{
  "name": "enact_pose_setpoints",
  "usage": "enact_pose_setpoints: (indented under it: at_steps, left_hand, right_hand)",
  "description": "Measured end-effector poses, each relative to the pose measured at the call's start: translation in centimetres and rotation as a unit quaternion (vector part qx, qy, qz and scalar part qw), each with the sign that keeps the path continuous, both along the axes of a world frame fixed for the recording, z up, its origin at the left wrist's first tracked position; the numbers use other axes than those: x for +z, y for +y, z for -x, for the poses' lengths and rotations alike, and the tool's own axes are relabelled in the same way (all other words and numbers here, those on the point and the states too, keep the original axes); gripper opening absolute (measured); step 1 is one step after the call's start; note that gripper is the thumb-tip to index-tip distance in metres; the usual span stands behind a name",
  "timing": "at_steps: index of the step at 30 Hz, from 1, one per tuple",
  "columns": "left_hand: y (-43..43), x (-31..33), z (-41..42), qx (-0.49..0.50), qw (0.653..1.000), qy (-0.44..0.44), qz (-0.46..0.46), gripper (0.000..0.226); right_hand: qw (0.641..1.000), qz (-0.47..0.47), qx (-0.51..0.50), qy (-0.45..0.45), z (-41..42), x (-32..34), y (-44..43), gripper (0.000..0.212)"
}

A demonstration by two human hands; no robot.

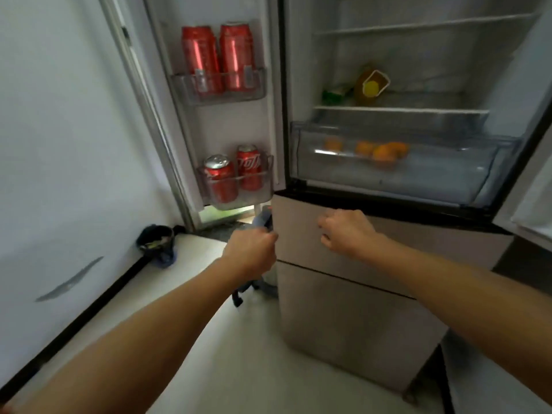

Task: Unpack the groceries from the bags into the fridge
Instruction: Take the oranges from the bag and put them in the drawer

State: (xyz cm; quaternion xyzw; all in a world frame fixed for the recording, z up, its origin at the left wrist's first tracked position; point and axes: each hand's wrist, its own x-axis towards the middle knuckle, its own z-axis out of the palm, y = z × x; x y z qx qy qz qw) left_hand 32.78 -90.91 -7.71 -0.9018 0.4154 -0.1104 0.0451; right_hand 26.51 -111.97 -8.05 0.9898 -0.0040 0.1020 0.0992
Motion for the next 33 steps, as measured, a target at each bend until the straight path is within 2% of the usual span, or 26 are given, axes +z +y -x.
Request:
enact_pose_setpoints:
  at_steps: [4,10,18,25,29,33]
  left_hand:
    - [9.3,-4.0,3.5,0.103,0.991,0.058,-0.055,0.027]
    - [24.8,-7.2,9.2,0.24,0.967,0.074,-0.05,0.028]
    - [48.3,-7.8,20.3,0.379,0.921,0.094,-0.001,0.021]
    - [68.3,-6.7,30.5,0.488,0.867,0.097,-0.026,0.019]
    - [76.7,-7.4,33.7,0.551,0.828,0.104,-0.016,0.02]
    - [82.7,-8.8,35.1,0.58,0.807,0.107,-0.002,0.019]
  right_hand:
    - [0.995,-0.028,0.085,0.035,1.6,-3.2,8.6,0.027]
    - [0.977,-0.016,0.202,0.065,2.4,-6.2,23.3,0.028]
    - [0.931,-0.012,0.358,0.066,6.2,-8.2,48.1,0.027]
    - [0.881,-0.032,0.466,0.066,12.6,-9.0,69.6,0.026]
    - [0.845,-0.027,0.53,0.056,14.2,-8.4,78.6,0.028]
    - [0.826,-0.019,0.56,0.058,13.3,-8.7,86.5,0.025]
